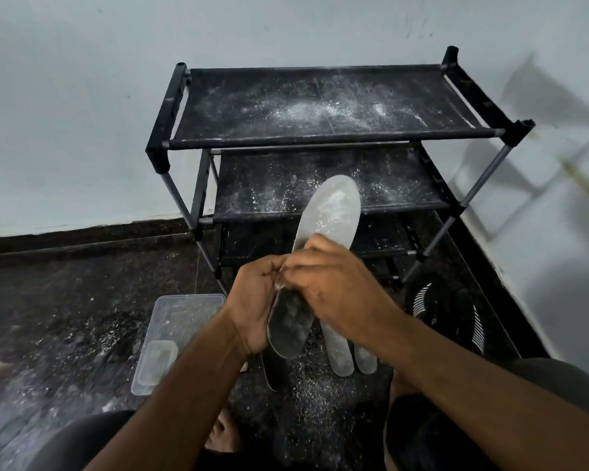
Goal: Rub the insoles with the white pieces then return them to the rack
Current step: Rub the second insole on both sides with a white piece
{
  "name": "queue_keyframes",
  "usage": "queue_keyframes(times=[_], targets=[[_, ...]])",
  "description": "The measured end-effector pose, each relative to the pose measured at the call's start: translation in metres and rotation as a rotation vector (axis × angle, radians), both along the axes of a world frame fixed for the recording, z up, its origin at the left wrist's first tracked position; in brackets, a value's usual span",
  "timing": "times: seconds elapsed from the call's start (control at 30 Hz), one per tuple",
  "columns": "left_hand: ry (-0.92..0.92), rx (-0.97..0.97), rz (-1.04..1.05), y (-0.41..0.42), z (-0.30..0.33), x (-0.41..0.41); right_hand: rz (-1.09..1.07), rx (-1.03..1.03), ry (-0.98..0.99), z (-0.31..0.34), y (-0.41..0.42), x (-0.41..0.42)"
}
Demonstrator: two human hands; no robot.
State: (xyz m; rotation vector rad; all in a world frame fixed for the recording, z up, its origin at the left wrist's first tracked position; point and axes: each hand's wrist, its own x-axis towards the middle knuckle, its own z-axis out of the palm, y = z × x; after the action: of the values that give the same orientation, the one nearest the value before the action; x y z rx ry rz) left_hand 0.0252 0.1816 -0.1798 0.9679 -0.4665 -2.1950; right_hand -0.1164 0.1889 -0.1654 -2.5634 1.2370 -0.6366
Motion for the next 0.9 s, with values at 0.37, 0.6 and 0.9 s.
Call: queue_keyframes(times=[0.37, 0.6, 0.9], targets=[[0.000, 0.023, -0.006, 0.000, 0.001, 0.002, 0.071, 0.124, -0.096, 0.001, 0.007, 0.001], [0.055, 0.042, -0.006, -0.001, 0.005, 0.000, 0.028, 0.066, -0.040, 0.003, 0.005, 0.002], [0.065, 0.057, -0.007, -0.004, 0.006, 0.001, -0.017, 0.159, -0.155, 0.004, 0.004, -0.001]])
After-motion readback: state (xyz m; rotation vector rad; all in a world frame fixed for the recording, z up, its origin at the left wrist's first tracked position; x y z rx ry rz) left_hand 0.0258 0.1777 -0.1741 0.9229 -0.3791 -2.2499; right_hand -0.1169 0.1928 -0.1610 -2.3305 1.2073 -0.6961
